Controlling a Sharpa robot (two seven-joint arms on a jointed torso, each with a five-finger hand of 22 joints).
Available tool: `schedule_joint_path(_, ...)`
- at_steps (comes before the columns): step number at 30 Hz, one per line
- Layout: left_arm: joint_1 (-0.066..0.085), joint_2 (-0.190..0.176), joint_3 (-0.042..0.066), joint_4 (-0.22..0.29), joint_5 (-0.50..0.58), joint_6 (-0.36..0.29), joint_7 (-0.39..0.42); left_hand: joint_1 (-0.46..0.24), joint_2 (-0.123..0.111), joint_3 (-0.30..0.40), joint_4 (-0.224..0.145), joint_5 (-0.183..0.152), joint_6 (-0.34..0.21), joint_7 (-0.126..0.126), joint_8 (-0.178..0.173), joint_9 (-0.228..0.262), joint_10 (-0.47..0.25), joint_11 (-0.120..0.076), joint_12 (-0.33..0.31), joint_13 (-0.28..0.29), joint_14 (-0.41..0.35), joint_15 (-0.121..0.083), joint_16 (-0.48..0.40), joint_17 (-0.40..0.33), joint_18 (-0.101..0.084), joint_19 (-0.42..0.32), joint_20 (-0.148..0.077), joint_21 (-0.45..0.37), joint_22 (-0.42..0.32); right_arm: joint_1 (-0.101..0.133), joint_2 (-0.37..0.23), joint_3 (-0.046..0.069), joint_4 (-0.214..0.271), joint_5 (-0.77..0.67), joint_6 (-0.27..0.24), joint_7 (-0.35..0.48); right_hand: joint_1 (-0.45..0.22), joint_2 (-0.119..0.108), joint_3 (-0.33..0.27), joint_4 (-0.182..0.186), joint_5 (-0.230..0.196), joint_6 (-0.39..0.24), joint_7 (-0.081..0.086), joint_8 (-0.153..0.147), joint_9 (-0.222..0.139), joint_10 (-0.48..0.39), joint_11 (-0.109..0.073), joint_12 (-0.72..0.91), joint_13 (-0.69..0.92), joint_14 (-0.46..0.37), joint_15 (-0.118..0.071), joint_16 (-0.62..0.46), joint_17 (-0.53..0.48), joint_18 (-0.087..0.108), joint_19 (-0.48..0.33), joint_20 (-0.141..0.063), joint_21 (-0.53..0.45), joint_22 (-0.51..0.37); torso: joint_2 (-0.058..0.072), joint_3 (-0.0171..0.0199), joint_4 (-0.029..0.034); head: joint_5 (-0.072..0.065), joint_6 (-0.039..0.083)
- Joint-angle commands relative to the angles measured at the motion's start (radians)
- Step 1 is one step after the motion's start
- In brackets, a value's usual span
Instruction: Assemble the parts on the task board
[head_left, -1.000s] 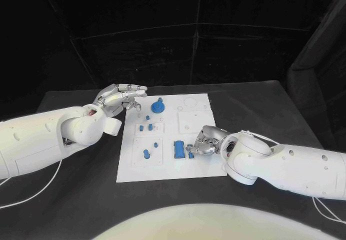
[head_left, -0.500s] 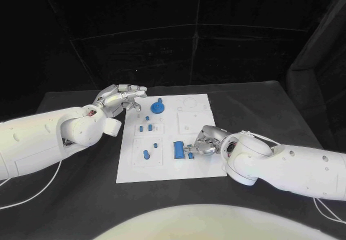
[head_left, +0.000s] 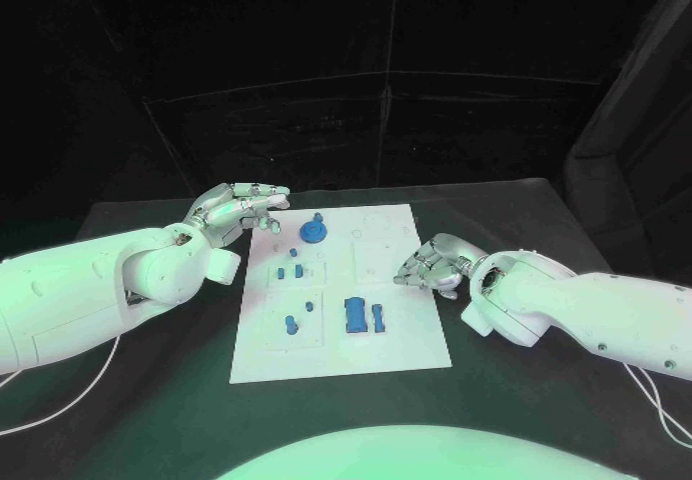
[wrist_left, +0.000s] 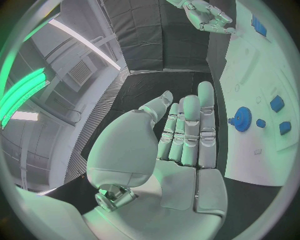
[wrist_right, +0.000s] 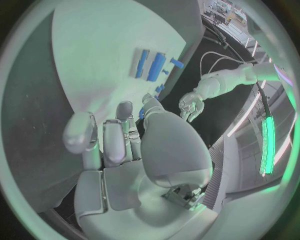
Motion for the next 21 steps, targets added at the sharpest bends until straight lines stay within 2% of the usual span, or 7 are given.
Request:
schedule_joint_path(1, -0.001, 0.008, 0.001, -0.019, 0.006, -0.024, 0.044, -0.008, 0.01, -0.006, 0.0, -0.001, 0.007, 0.0, 0.007, 0.001, -0.004, 0.006, -0.005, -0.007, -0.068, 0.006, -0.107, -0.061, 0.012, -0.061, 0.008, -0.065, -0.041, 0.015, 0.021, 0.001, -0.073, 0.411, 0.003, 0.37, 0.057, 0.013, 0.024, -0.027, -0.013, -0.013, 0.007, -0.013, -0.015, -0.04, 0.006, -0.143, -0.105, -0.101, 0.008, -0.26, -0.28, 0.044, -0.13, 0.005, -0.217, -0.271, -0.029, -0.0053, -0.0089, 0.003, 0.026)
schedule_joint_path(3, -0.005, 0.017, 0.001, -0.039, 0.012, -0.029, 0.06, 0.002, 0.019, 0.003, -0.003, 0.001, 0.016, 0.0, 0.007, 0.0, 0.017, 0.009, -0.034, -0.016, -0.041, 0.0, -0.224, -0.123, 0.013, -0.062, 0.011, -0.121, -0.091, 0.022, 0.047, 0.001, -0.139, 0.51, 0.03, 0.454, 0.097, 0.03, 0.06, -0.027, -0.078, -0.042, 0.033, -0.041, -0.04, -0.117, 0.066, -0.362, -0.281, -0.26, 0.052, -0.557, -0.485, 0.047, -0.279, 0.045, -0.455, -0.454, -0.039, -0.0079, -0.0132, 0.005, 0.047)
schedule_joint_path(5, -0.009, 0.03, 0.001, -0.065, 0.018, -0.029, 0.072, -0.001, 0.021, 0.021, 0.0, -0.007, 0.023, 0.005, -0.006, -0.003, 0.07, 0.004, -0.127, -0.016, 0.051, 0.002, -0.42, -0.211, 0.016, -0.03, 0.011, -0.212, -0.185, 0.027, 0.078, 0.002, -0.206, 0.59, 0.06, 0.52, 0.1, 0.002, 0.054, -0.031, -0.094, -0.04, 0.056, -0.048, -0.052, -0.131, 0.076, -0.44, -0.362, -0.284, 0.078, -0.661, -0.547, 0.052, -0.301, 0.065, -0.542, -0.513, -0.048, -0.0102, -0.0174, 0.005, 0.067)
schedule_joint_path(9, -0.016, 0.056, 0.002, -0.119, 0.035, -0.039, 0.092, -0.009, 0.022, 0.036, 0.009, 0.0, 0.022, 0.01, -0.024, -0.003, 0.073, 0.024, -0.21, -0.018, -0.034, 0.042, -0.579, -0.273, 0.006, -0.104, 0.038, -0.312, -0.261, 0.032, 0.147, 0.013, -0.335, 0.667, 0.134, 0.614, 0.112, 0.003, 0.061, -0.054, -0.126, -0.053, 0.081, -0.054, -0.096, -0.127, 0.114, -0.55, -0.525, -0.421, 0.147, -0.926, -0.721, 0.051, -0.399, 0.133, -0.787, -0.673, -0.061, -0.0106, -0.0205, 0.009, 0.095)
schedule_joint_path(12, -0.02, 0.083, 0.002, -0.162, 0.058, -0.061, 0.111, -0.015, 0.016, 0.038, 0.013, -0.002, 0.008, 0.011, -0.043, -0.003, 0.06, 0.037, -0.259, -0.018, -0.083, 0.071, -0.66, -0.31, -0.002, -0.166, 0.064, -0.38, -0.312, 0.033, 0.196, 0.026, -0.416, 0.681, 0.173, 0.662, 0.09, 0.008, 0.038, -0.098, -0.135, -0.054, 0.082, -0.052, -0.151, -0.088, 0.112, -0.604, -0.661, -0.377, 0.161, -1.051, -0.855, 0.07, -0.344, 0.16, -0.932, -0.788, -0.064, -0.009, -0.0185, 0.011, 0.111)
schedule_joint_path(16, -0.024, 0.13, 0.003, -0.231, 0.08, -0.087, 0.129, -0.038, 0.0, 0.005, 0.029, -0.003, -0.006, 0.012, -0.07, -0.002, 0.031, 0.057, -0.32, -0.017, -0.145, 0.113, -0.757, -0.359, -0.012, -0.297, 0.107, -0.487, -0.387, 0.034, 0.257, 0.037, -0.51, 0.692, 0.211, 0.709, 0.073, 0.028, 0.021, -0.142, -0.133, -0.046, 0.077, -0.055, -0.191, -0.09, 0.117, -0.605, -0.748, -0.337, 0.163, -1.114, -0.931, 0.063, -0.287, 0.159, -0.998, -0.844, -0.066, -0.0086, -0.01, 0.011, 0.112)
schedule_joint_path(21, -0.031, 0.164, 0.004, -0.279, 0.101, -0.108, 0.134, -0.043, 0.0, -0.057, 0.044, -0.002, -0.009, -0.003, -0.102, -0.002, -0.007, 0.091, -0.388, -0.017, -0.192, 0.148, -0.844, -0.404, 0.0, -0.478, 0.153, -0.521, -0.475, 0.034, 0.302, 0.042, -0.577, 0.696, 0.233, 0.738, 0.055, 0.05, 0.005, -0.18, -0.129, -0.037, 0.076, -0.055, -0.222, -0.083, 0.12, -0.604, -0.802, -0.306, 0.162, -1.147, -0.978, 0.061, -0.258, 0.163, -1.045, -0.882, -0.07, -0.006, -0.0041, 0.017, 0.135)
